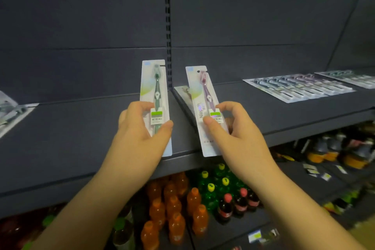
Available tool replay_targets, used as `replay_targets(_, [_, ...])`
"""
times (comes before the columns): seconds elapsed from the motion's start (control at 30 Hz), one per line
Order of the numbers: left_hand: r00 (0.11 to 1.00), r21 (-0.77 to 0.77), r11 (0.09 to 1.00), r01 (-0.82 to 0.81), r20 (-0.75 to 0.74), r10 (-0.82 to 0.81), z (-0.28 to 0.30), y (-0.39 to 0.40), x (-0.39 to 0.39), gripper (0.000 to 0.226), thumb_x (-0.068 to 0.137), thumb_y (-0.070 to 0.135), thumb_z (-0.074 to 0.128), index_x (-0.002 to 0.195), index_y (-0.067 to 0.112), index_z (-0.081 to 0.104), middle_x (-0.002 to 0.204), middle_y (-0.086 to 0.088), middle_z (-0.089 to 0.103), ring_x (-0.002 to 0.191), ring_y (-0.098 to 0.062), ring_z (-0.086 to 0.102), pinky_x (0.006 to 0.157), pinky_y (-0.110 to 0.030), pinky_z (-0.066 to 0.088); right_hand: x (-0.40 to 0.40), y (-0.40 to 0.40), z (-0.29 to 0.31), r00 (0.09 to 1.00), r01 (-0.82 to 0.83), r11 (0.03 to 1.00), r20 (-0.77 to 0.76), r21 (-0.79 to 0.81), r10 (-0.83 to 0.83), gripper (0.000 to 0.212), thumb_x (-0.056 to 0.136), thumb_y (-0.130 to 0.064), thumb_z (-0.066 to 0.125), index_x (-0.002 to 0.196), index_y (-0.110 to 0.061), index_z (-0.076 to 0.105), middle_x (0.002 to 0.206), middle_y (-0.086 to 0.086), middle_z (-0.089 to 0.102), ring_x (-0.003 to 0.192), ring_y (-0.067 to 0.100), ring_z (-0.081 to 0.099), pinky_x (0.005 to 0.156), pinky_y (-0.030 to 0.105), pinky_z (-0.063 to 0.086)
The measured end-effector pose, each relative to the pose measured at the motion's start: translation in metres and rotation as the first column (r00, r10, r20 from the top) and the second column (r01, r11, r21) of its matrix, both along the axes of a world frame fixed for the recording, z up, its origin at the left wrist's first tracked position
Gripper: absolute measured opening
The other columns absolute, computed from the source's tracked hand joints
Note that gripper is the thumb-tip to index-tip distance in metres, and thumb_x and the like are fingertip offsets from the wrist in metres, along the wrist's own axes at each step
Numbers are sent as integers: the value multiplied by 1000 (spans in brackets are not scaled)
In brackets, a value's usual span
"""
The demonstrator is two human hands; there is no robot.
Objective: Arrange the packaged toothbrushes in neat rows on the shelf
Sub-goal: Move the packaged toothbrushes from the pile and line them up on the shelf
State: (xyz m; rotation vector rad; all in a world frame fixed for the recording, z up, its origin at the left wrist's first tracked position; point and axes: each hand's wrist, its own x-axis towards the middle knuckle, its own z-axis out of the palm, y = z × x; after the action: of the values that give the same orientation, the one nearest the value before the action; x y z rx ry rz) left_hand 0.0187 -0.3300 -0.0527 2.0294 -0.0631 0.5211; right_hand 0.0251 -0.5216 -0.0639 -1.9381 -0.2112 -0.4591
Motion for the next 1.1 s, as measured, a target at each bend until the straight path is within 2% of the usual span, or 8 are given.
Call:
replay_targets(0.27, [1000, 35, 999, 4, 12, -5, -7, -132, -9, 35, 90, 41, 60, 115, 42, 36, 125, 14, 40, 90, 4, 52, 64, -13, 39, -14, -133, -7, 999, 47, 992, 12, -117, -46, 28, 89, -55, 59, 108, -40, 46, 75, -11, 68, 57, 4, 60, 53, 28, 44])
replay_targets(0.37, [999, 32, 999, 40, -8, -40, -8, -180, -11, 36, 89, 42, 60, 115, 42, 35, 126, 14, 40, 96, -2, 54, 65, -15, 42, -19, -178, -8, 999, 52, 988, -8, -145, -54, 29, 90, -58, 57, 109, -42, 44, 81, -7, 71, 63, 8, 66, 58, 41, 54])
replay_targets(0.43, [997, 40, 997, 65, -37, -64, -9, -208, -11, 37, 88, 45, 60, 115, 44, 35, 129, 14, 42, 105, -8, 54, 77, -24, 48, -21, -205, -8, 998, 60, 990, -21, -131, -63, 27, 90, -58, 57, 108, -42, 44, 78, -3, 71, 62, 12, 67, 60, 47, 55])
replay_targets(0.63, [992, 57, 992, 115, -67, -111, -9, -279, 7, 36, 87, 47, 59, 114, 44, 36, 126, 15, 42, 104, -7, 52, 81, -30, 45, -12, -271, -14, 996, 84, 995, -25, -52, -85, 24, 91, -56, 57, 105, -41, 44, 65, 2, 65, 57, 22, 64, 56, 54, 52])
replay_targets(0.8, [969, -45, 974, 222, -102, -225, -7, -335, 38, 38, 82, 49, 62, 112, 47, 40, 127, 15, 50, 102, -8, 61, 84, -35, 53, 16, -326, -22, 992, 120, 992, -25, -38, -121, 24, 92, -57, 53, 105, -38, 45, 61, -4, 61, 55, 15, 57, 56, 44, 47])
replay_targets(0.93, [959, -100, 956, 275, -38, -280, -4, -384, 69, 37, 79, 50, 64, 109, 47, 41, 125, 15, 51, 102, -7, 61, 85, -37, 53, 52, -378, -11, 979, 203, 976, 15, -82, -202, 31, 88, -61, 51, 103, -35, 44, 56, -8, 56, 51, 13, 50, 54, 37, 41])
replay_targets(1.0, [963, -79, 961, 266, -18, -268, -3, -408, 88, 36, 82, 48, 62, 110, 46, 38, 124, 17, 47, 102, -4, 57, 86, -32, 50, 67, -404, -4, 968, 250, 958, 25, -142, -249, 30, 88, -61, 51, 102, -36, 44, 53, -12, 55, 49, 10, 48, 54, 34, 37])
replay_targets(1.1, [961, -68, 959, 274, -23, -276, -2, -443, 117, 35, 85, 47, 60, 109, 46, 35, 122, 20, 39, 94, 6, 51, 74, -18, 42, 85, -442, 3, 950, 306, 918, 19, -253, -311, 30, 90, -61, 51, 104, -36, 43, 56, -4, 56, 49, 10, 50, 52, 33, 38])
